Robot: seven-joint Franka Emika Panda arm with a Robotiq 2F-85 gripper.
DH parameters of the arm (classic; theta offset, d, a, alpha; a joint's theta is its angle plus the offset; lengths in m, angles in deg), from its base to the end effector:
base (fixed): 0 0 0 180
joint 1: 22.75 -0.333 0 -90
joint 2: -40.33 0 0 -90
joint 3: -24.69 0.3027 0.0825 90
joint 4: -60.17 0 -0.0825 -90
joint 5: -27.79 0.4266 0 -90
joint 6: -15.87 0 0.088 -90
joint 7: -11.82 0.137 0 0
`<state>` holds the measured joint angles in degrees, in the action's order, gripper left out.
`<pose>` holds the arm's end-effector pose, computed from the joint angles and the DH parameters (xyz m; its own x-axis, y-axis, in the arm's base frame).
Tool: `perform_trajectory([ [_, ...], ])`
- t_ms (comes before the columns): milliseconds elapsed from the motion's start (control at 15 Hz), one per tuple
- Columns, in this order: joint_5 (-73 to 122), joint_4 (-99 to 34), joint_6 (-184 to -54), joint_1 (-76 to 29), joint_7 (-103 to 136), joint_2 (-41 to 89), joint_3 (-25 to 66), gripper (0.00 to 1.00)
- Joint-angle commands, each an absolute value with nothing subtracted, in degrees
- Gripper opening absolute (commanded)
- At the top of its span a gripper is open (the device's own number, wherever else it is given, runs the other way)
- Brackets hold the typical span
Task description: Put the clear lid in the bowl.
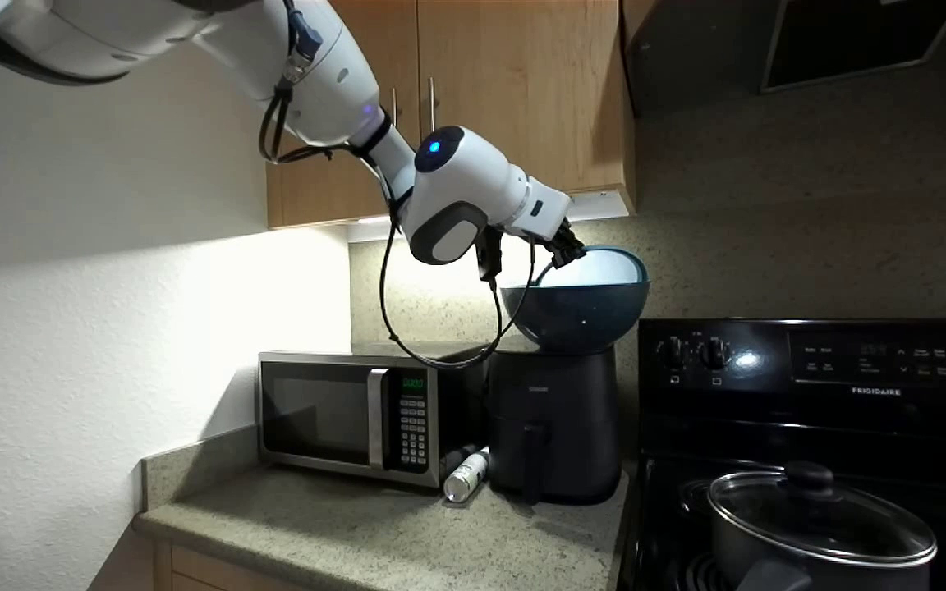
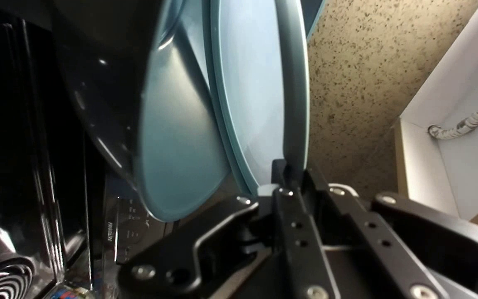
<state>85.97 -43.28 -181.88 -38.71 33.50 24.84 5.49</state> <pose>0.6893 -0.1241 0.4950 -0.2193 -0.9106 0.3503 -0.3721 -0.2539 -0.8928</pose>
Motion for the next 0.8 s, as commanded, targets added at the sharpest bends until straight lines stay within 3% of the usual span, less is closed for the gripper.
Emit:
perform_trajectory([
  [0,89.1,-42.3,-182.6,-41.3,32.7,23.5,3.1,0.08],
  [533,82.9,-39.4,-179.0,-41.1,33.3,24.0,6.2,0.07],
  [600,81.1,-38.9,-177.7,-40.5,33.3,24.4,7.6,0.35],
  [733,78.3,-37.4,-175.9,-39.2,33.5,24.8,10.3,0.41],
])
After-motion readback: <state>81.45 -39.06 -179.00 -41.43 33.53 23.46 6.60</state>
